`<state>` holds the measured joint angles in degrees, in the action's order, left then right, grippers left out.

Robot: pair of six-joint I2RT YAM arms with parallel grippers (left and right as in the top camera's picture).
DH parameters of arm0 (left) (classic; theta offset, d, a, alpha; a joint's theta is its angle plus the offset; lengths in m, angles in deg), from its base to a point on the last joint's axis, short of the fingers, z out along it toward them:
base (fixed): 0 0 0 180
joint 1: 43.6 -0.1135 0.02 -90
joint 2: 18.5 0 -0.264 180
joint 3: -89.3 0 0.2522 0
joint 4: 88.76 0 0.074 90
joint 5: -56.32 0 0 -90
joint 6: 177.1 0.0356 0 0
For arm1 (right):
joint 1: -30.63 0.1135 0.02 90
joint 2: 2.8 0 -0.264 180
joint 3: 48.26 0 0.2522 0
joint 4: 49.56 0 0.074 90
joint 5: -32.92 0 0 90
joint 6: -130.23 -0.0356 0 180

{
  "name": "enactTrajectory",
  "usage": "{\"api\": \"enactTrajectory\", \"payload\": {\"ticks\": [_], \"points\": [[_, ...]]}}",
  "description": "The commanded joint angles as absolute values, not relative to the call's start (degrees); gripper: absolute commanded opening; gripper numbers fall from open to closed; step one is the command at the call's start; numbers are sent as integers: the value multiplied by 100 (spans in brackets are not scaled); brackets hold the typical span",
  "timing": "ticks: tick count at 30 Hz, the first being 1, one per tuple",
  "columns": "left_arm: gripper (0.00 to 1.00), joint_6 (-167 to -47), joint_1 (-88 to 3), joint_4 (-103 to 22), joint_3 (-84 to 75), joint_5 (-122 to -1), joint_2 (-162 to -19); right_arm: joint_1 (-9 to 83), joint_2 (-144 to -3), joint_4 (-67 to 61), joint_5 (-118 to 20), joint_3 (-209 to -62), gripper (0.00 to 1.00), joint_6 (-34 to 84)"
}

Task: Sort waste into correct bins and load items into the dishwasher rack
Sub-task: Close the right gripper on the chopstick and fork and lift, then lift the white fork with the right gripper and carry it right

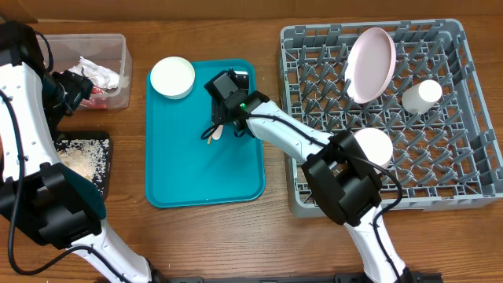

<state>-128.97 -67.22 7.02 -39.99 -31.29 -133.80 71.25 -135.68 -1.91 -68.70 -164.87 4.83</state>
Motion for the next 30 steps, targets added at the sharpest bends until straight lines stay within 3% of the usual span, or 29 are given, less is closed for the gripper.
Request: {"api": "enactTrajectory", "payload": {"ticks": [1,7,12,30], "points": [[100,-12954,-6678,700,-3990,-3068,-13400,7136,-13802,-248,-6993,-16509,69,413],[100,-12954,-6678,700,-3990,-3068,-13400,7140,-13935,-287,-7014,-16509,67,415],[100,-12954,-6678,700,-3990,-3068,-13400,7140,-13935,-252,-7080,-16509,57,415],[100,-12954,-6678,700,-3990,-3068,-13400,7468,-13935,154,-7867,-16511,56,606]]}}
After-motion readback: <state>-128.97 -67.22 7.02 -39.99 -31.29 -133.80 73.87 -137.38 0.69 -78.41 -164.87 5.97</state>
